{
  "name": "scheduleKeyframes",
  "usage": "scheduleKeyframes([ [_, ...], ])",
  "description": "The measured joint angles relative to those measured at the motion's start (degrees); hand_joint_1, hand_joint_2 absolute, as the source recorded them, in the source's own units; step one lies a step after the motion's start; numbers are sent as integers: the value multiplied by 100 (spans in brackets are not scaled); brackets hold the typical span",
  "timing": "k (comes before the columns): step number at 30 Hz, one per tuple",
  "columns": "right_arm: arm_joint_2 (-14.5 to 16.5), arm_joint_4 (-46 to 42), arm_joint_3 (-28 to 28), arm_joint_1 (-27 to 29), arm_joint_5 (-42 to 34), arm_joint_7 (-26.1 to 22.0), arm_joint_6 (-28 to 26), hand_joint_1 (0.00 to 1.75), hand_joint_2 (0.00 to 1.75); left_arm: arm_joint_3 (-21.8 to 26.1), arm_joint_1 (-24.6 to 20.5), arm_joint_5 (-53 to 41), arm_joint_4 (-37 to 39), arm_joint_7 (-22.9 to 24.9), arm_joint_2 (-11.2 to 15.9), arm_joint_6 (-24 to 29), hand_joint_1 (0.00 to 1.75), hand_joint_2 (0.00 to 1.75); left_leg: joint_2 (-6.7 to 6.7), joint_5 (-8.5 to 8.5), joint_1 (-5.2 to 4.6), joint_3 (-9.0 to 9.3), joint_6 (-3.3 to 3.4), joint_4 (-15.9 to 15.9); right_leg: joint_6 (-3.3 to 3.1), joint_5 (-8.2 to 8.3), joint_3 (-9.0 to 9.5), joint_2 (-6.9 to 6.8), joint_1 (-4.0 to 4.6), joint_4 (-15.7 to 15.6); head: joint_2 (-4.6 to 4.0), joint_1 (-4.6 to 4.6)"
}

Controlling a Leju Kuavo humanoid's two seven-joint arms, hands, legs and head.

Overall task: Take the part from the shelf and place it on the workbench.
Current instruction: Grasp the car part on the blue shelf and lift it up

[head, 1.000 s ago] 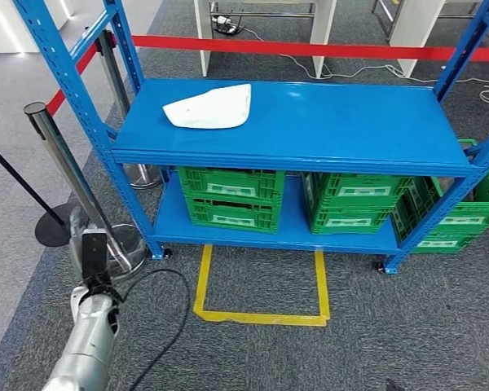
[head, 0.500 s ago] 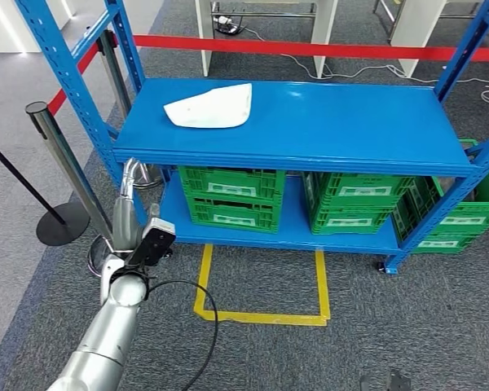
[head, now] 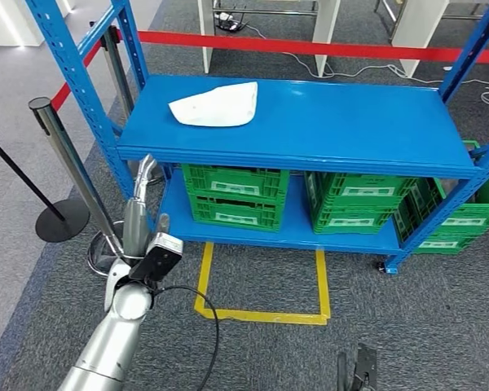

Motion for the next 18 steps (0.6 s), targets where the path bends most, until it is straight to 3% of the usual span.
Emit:
scheduleKeyframes([
  [2,20,6,44,-22,35,87,13,0,0,-17,50,40,-29,-36,10,-76,0,0,-1,6,-5,-27,12,1,4,-331,-418,0,2,813,0,8],
  [3,26,9,60,-25,43,111,16,0,0,-20,78,60,-34,-48,16,-105,0,0,-1,6,-8,-33,12,2,7,-387,-568,0,2,1087,0,7],
  [4,30,12,73,-25,46,125,18,0,0,-21,99,74,-37,-52,23,-120,0,0,-3,5,-9,-34,9,5,5,-321,-611,-1,3,1132,0,9],
  [5,33,14,83,-30,48,138,20,0,0,-22,113,84,-41,-54,29,-128,0,0,-6,3,-9,-30,2,10,-5,-142,-534,-2,3,932,0,10],
  [7,33,16,98,-55,55,151,23,0,0,-27,123,93,-61,-66,36,-140,0,0,-10,-15,-14,-26,-35,35,-40,263,-187,-5,10,169,0,12],
  [9,39,16,115,-86,75,159,34,0,0,-33,123,86,-83,-99,39,-151,0,0,-10,-26,-29,-54,-103,75,-85,415,65,0,26,-363,0,8],
  [12,50,20,165,-97,146,205,60,0,0,-65,123,52,-116,-190,39,-153,0,0,-5,-15,-20,-91,-210,91,-174,423,99,10,39,-460,0,-4],
  [14,51,21,206,-113,197,260,86,0,0,-84,123,37,-167,-277,37,-107,0,0,-6,-156,0,-164,-283,275,-241,445,109,3,20,-485,0,-20],
  [17,55,22,267,-124,264,361,126,0,0,-98,158,-7,-233,-387,36,9,0,0,-7,-677,44,-613,-371,1309,-284,455,105,-5,13,-492,0,-43],
  [18,56,22,284,-117,283,395,137,0,0,-103,183,-31,-250,-408,36,45,0,0,-7,-769,59,-746,-387,1607,-285,455,103,-5,13,-492,0,-42],
])
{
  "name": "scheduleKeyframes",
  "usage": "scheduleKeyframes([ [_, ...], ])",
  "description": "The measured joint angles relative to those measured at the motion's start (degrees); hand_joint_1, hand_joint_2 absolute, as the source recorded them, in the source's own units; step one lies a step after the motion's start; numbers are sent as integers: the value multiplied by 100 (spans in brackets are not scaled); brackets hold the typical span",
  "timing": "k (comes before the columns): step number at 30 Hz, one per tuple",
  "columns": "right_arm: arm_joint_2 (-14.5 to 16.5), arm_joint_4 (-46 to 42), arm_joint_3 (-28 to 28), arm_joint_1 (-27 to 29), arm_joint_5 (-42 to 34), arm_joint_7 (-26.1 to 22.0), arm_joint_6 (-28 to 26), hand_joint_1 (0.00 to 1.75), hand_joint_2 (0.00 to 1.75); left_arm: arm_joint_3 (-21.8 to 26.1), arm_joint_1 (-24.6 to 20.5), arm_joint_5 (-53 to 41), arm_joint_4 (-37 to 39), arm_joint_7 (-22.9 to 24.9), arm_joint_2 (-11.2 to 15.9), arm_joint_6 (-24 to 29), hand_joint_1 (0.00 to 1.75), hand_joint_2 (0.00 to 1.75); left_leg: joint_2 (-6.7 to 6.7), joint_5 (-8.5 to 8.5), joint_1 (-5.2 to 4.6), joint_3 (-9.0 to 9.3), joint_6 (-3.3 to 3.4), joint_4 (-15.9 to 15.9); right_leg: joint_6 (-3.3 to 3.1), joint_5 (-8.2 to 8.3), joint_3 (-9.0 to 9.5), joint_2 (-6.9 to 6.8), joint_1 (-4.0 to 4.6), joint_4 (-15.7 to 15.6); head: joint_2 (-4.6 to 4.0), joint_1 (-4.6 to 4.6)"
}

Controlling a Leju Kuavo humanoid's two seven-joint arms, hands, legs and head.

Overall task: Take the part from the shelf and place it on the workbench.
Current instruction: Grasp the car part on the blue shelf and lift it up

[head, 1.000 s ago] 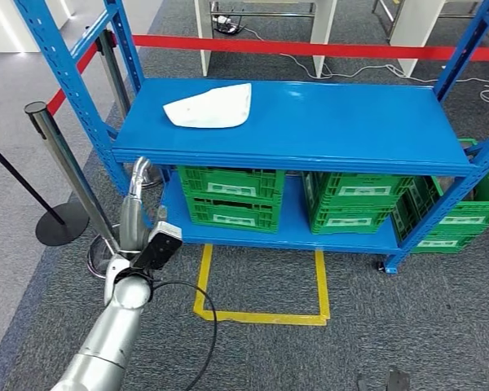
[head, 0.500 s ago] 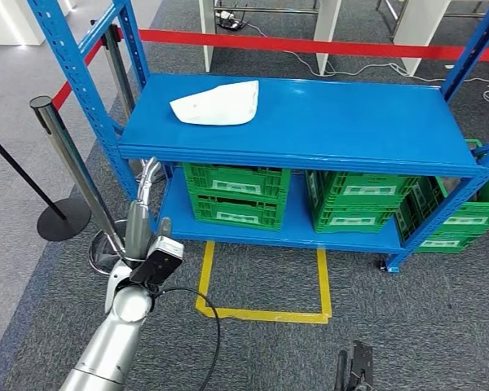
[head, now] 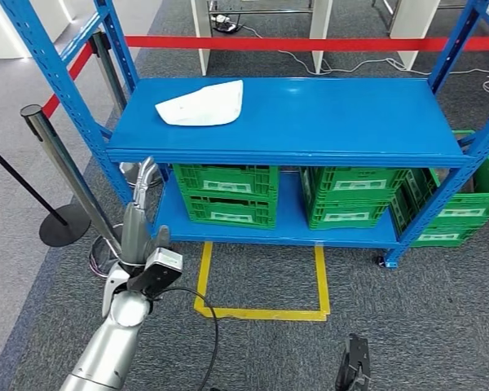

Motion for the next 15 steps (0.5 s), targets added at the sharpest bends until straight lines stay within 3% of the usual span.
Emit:
scheduleKeyframes([
  [1,1,0,17,6,18,35,8,0,0,-8,23,-19,-21,-14,1,32,0,0,0,11,14,-53,-10,120,1,0,-1,1,-1,1,0,-1],
  [2,1,1,35,11,39,60,18,0,0,-18,38,-24,-47,-24,1,53,0,0,1,137,29,2,-15,5,2,1,3,3,-3,3,0,0],
  [5,1,1,90,0,90,115,50,0,0,-68,45,10,-148,-34,2,74,0,0,-3,666,52,518,-4,-1110,52,-3,9,9,-4,13,0,0],
  [7,1,1,110,-13,105,155,71,0,0,-108,52,32,-201,-37,4,82,0,0,-10,723,35,661,46,-1470,128,8,-20,11,12,11,0,3],
  [10,1,2,132,-14,118,185,93,0,0,-159,67,59,-251,-37,4,92,0,0,-12,736,26,646,176,-1504,235,4,-55,3,3,8,0,8],
  [12,1,2,144,-23,117,184,99,0,0,-190,53,60,-272,-37,2,92,0,0,-6,762,39,652,254,-1532,269,-193,-212,3,1,304,0,23],
  [15,-5,2,144,-8,102,184,112,0,0,-231,36,50,-276,-38,1,96,0,0,-1,774,7,628,306,-1529,258,-647,-726,5,18,1336,0,43],
])
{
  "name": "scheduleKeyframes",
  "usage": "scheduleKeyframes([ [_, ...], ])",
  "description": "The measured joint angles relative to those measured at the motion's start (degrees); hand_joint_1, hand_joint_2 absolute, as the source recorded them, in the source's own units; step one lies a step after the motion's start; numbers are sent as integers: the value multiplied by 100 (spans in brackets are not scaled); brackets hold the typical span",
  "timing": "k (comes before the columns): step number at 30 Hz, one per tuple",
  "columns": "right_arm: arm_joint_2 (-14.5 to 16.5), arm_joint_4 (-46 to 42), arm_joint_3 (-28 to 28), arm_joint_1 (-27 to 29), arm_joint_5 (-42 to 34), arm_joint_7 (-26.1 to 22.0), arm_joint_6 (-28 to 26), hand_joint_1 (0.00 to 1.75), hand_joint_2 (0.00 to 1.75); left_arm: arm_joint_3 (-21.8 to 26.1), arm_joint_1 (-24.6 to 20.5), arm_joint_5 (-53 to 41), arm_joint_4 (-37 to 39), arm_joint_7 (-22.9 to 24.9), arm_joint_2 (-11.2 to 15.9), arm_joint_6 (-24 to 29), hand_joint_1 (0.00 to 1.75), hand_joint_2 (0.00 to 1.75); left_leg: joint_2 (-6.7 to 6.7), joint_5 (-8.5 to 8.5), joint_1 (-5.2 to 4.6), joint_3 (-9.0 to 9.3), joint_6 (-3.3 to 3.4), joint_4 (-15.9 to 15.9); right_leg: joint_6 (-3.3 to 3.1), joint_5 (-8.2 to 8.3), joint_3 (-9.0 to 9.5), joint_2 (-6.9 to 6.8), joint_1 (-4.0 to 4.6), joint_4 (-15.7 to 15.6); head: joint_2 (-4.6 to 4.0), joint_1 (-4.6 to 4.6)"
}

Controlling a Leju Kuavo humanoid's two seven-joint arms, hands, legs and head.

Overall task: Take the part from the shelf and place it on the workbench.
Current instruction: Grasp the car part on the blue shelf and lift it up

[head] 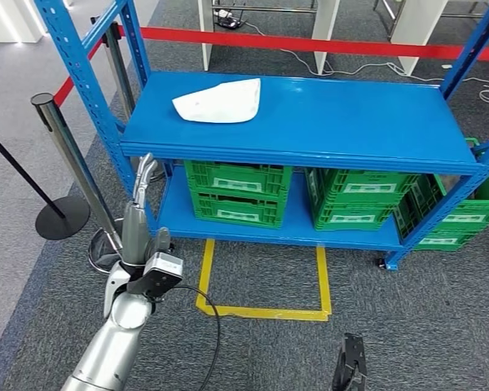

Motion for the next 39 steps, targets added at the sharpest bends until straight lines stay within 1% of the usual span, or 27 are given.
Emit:
scheduleKeyframes([
  [1,-3,0,-1,10,-6,0,3,0,0,-16,-2,-4,1,0,0,3,0,0,-1,2,-17,-7,5,1,-12,-18,-97,0,6,179,0,0],
  [2,-6,0,-2,16,-10,0,4,0,0,-34,-3,-8,2,0,0,6,0,0,-2,3,-35,-9,8,3,-34,69,-87,0,16,143,0,1],
  [3,-7,0,-2,17,-13,0,5,0,0,-49,-4,-9,3,1,0,7,0,0,-3,4,-51,-6,9,3,-66,240,35,0,29,-106,0,0],
  [4,-7,0,-2,13,-14,0,6,0,0,-61,-7,-10,3,1,-1,8,0,0,-4,4,-65,0,9,3,-110,435,226,0,47,-481,0,0],
  [6,-13,0,-1,-4,-15,0,7,0,0,-75,-23,-10,3,1,-2,9,0,0,-1,4,-93,-9,-13,13,-187,639,571,-7,86,-1124,0,-5],
  [8,-22,-1,-2,-7,-24,-3,12,0,0,-84,-40,-23,3,1,-6,12,0,0,3,17,-95,-31,-59,17,-219,645,675,-8,115,-1317,0,-9],
  [10,-31,-1,-6,6,-61,-17,49,0,0,-108,-69,-66,4,1,-15,14,0,0,3,14,-89,-32,-116,20,-251,684,686,-6,103,-1356,0,-7],
  [11,-42,-2,-9,8,-94,-28,88,0,0,-131,-105,-103,10,1,-22,18,0,0,2,-45,-87,-58,-149,87,-274,702,696,-9,86,-1378,0,-19],
  [13,-84,-1,-27,17,-173,-50,206,0,0,-199,-218,-191,53,19,-41,51,0,0,0,-343,-59,-261,-221,572,-303,726,711,-20,55,-1406,0,-45],
  [15,-156,0,-58,61,-245,-66,319,0,0,-263,-317,-257,123,59,-54,100,0,0,1,-681,-17,-593,-281,1343,-309,727,709,-27,51,-1406,0,-60],
  [16,-198,-1,-79,95,-281,-75,362,0,0,-284,-347,-274,159,85,-55,123,0,0,1,-736,1,-695,-299,1585,-308,727,709,-26,50,-1405,0,-60],
  [17,-241,-1,-102,131,-319,-86,400,0,0,-299,-372,-286,188,107,-54,146,0,0,1,-677,15,-702,-308,1613,-306,726,710,-22,49,-1403,0,-61],
  [18,-279,-2,-126,165,-356,-98,435,0,0,-316,-399,-295,211,131,-54,172,0,0,1,-520,25,-601,-306,1406,-303,725,714,-17,48,-1401,0,-61],
  [20,-341,-2,-181,215,-417,-119,492,0,0,-343,-466,-315,239,178,-52,225,0,0,2,-155,27,-227,-276,624,-277,718,721,-6,58,-1394,0,-60],
  [21,-368,-2,-205,232,-434,-124,514,0,0,-354,-497,-325,248,198,-53,245,0,0,0,-54,20,-73,-249,290,-250,716,713,0,68,-1387,0,-57],
  [22,-393,-2,-225,247,-444,-125,529,0,0,-361,-520,-331,257,213,-52,261,0,0,-2,-20,11,14,-220,88,-218,717,701,5,77,-1385,0,-55],
  [25,-454,-2,-255,287,-450,-127,547,0,0,-369,-543,-329,278,225,-55,289,0,0,-7,-24,-6,33,-109,-18,-109,720,669,4,63,-1390,0,-53],
  [27,-485,-2,-272,292,-457,-131,548,0,0,-374,-561,-324,282,227,-60,307,0,0,-4,-1,7,48,-30,-53,-52,572,548,2,49,-1169,0,-35],
  [28,-500,-2,-285,294,-467,-140,548,0,0,-376,-565,-315,282,231,-62,316,0,0,0,4,14,53,-3,-63,-35,422,399,3,45,-881,0,-25],
  [30,-521,-2,-320,321,-496,-188,559,0,0,-377,-555,-292,284,241,-62,344,0,0,1,-4,6,48,24,-61,-14,89,-3,3,46,-84,0,-7],
  [31,-533,-2,-335,345,-510,-215,570,0,0,-377,-545,-283,285,249,-61,358,0,0,0,-8,2,48,29,-60,-9,14,-164,3,46,212,0,-7],
  [32,-541,-2,-348,368,-521,-240,584,0,0,-377,-537,-275,287,254,-61,374,0,0,-4,-11,0,51,30,-58,-9,46,-229,3,46,306,0,-5],
  [33,-549,-2,-359,385,-528,-258,598,0,0,-377,-533,-269,290,261,-62,391,0,0,-9,-16,-1,58,28,-57,-16,185,-175,3,46,162,0,-5],
  [35,-560,-2,-375,393,-534,-288,614,0,0,-378,-532,-259,293,268,-65,426,0,0,-16,-37,-3,80,7,-53,-51,583,195,1,47,-618,0,-3],
  [36,-564,-2,-382,390,-534,-299,616,0,0,-378,-533,-257,293,269,-67,446,0,0,-19,-55,-16,82,-16,-42,-72,700,393,4,51,-994,0,-3],
  [37,-566,-2,-387,390,-534,-304,614,0,0,-378,-533,-257,293,269,-69,464,0,0,-20,-69,-28,80,-43,-34,-92,755,529,6,56,-1246,0,-8],
  [39,-567,-1,-395,407,-538,-305,597,0,0,-378,-533,-263,293,269,-74,490,0,0,-21,-82,-45,72,-101,-25,-137,731,614,15,70,-1370,0,-14],
])
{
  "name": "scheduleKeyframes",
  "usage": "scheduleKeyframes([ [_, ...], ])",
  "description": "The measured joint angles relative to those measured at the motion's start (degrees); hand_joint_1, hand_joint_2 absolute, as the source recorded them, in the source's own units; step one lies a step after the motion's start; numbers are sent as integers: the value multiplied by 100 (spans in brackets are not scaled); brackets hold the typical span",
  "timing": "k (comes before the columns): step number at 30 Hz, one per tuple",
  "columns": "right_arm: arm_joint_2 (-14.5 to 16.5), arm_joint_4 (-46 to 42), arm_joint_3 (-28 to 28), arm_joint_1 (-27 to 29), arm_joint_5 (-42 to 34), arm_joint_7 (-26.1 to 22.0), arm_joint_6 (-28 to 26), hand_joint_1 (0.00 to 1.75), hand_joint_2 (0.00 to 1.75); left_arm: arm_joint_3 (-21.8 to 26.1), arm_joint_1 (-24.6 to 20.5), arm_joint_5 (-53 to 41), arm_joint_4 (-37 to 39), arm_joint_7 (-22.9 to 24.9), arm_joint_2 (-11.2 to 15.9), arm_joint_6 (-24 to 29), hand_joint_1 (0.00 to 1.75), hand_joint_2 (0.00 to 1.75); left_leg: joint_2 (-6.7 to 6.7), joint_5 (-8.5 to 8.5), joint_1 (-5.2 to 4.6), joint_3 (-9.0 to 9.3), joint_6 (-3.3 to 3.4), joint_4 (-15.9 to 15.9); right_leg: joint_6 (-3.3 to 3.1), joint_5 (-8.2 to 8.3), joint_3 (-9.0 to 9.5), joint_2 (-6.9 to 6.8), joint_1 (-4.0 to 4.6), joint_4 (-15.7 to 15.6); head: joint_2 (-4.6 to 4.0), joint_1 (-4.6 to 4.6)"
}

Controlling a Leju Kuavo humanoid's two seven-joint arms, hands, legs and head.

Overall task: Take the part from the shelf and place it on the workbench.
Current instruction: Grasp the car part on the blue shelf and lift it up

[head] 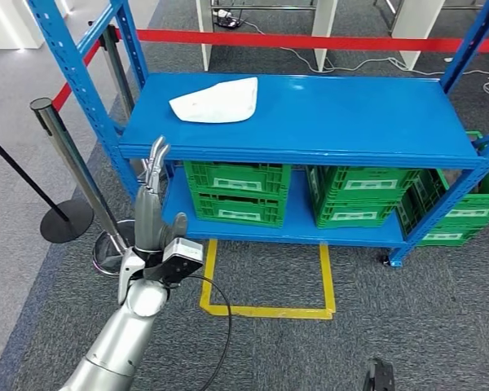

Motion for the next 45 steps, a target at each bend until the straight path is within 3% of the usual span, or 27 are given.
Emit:
scheduleKeyframes([
  [3,5,-1,-9,15,-10,3,-25,0,0,-1,-9,-10,0,0,-8,21,0,0,10,-118,18,-52,-102,176,-100,-5,46,1,-27,-17,0,-15],
  [4,7,-1,-11,11,-11,8,-22,0,0,-1,-12,-14,0,0,-8,25,0,0,13,-244,27,-164,-135,426,-131,-15,72,-2,-39,-26,0,-21],
  [6,7,1,-19,11,-12,22,-13,0,0,-1,1,-19,1,0,-4,29,0,0,16,-556,43,-557,-177,1194,-166,-57,110,-5,-38,-26,0,-33],
  [7,7,1,-23,19,-11,31,-6,0,0,-1,16,-19,1,0,1,30,0,0,16,-641,49,-744,-186,1520,-170,-79,132,-4,-37,-25,0,-32],
  [8,7,1,-26,29,-11,42,-1,0,0,0,29,-18,2,0,5,31,0,0,16,-618,51,-849,-186,1669,-168,-103,160,-2,-37,-25,0,-33],
  [9,7,1,-29,39,-10,56,7,0,0,0,37,-18,2,0,10,32,0,0,16,-473,52,-842,-178,1582,-162,-129,198,1,-37,-25,0,-33],
  [11,7,1,-31,46,-8,85,19,0,0,-1,40,-18,2,0,15,34,0,0,18,7,47,-560,-132,863,-137,-190,282,7,-37,-27,0,-32],
  [12,7,1,-32,43,-7,93,24,0,0,-1,38,-18,2,0,16,35,0,0,20,160,34,-390,-101,481,-110,-223,312,9,-29,-27,0,-30],
  [14,6,1,-33,35,-5,98,29,0,0,-3,34,-19,1,0,15,39,0,0,21,222,6,-216,-39,69,-45,-261,341,6,-18,-38,0,-26],
  [17,5,1,-34,34,-2,100,31,0,0,-9,35,-20,0,0,11,46,0,0,3,155,12,-147,59,-15,60,-256,350,-10,-20,28,0,-22],
  [19,3,1,-36,17,-3,101,33,0,0,-15,26,-21,0,0,3,49,0,0,-1,121,33,-68,127,-37,112,-361,137,-13,-25,401,0,-3],
  [22,-11,1,-46,29,-9,116,50,0,0,-32,21,-22,1,0,-18,48,0,0,2,39,28,4,170,-39,150,-713,-575,-11,-24,1445,0,21],
  [23,-16,1,-52,49,-10,121,58,0,0,-41,23,-21,2,0,-25,48,0,0,-2,6,26,35,169,-38,152,-747,-745,-11,-23,1609,0,22],
  [24,-21,1,-60,67,-11,122,67,0,0,-52,23,-21,2,0,-30,47,0,0,-7,-30,24,79,165,-38,146,-679,-820,-11,-23,1585,0,23],
  [25,-28,1,-69,78,-12,122,74,0,0,-67,22,-22,2,0,-33,46,0,0,-11,-73,24,137,156,-37,133,-493,-783,-12,-23,1349,0,23],
  [27,-43,1,-87,86,-19,121,81,0,0,-108,12,-22,3,0,-39,45,0,0,-12,-174,17,255,119,-31,93,17,-530,-19,-16,562,0,29],
  [29,-53,2,-99,89,-35,120,83,0,0,-145,-6,-23,6,3,-50,42,0,0,-11,-259,5,313,57,-40,24,219,-344,-24,6,75,0,37],
  [31,-58,2,-110,106,-53,119,91,0,0,-175,-19,-28,9,7,-71,38,0,0,-10,-275,0,350,-6,-14,-63,170,-272,-14,20,22,0,40],
  [33,-72,1,-128,129,-70,117,103,0,0,-207,-28,-36,10,18,-85,34,0,0,-2,-259,7,295,-54,230,-141,149,-160,1,5,4,0,37],
  [35,-82,1,-143,139,-84,116,113,0,0,-234,-36,-39,12,26,-86,32,0,0,7,-384,21,-9,-108,794,-198,60,-27,11,-8,-8,0,33],
  [37,-84,1,-150,154,-92,117,119,0,0,-257,-29,-39,17,27,-85,32,0,0,7,-692,32,-427,-155,1413,-216,-44,94,19,-6,-7,0,34],
  [39,-85,1,-162,179,-96,117,121,0,0,-272,-20,-39,25,29,-84,32,0,0,8,-834,34,-666,-157,1564,-215,-158,240,30,-3,-6,0,33],
  [40,-85,1,-169,186,-98,117,121,0,0,-276,-20,-39,27,30,-84,32,0,0,8,-729,31,-667,-138,1379,-211,-219,327,35,2,-6,0,32],
  [43,-80,11,-183,192,-100,117,120,0,0,-280,-20,-39,31,31,-81,32,0,0,13,92,-20,-465,5,378,-178,-404,533,52,24,-17,0,49],
  [45,-76,25,-190,184,-99,118,116,0,0,-283,-15,-40,33,37,-78,34,0,0,3,363,-70,-395,91,77,-111,-483,601,56,30,-11,0,62],
])
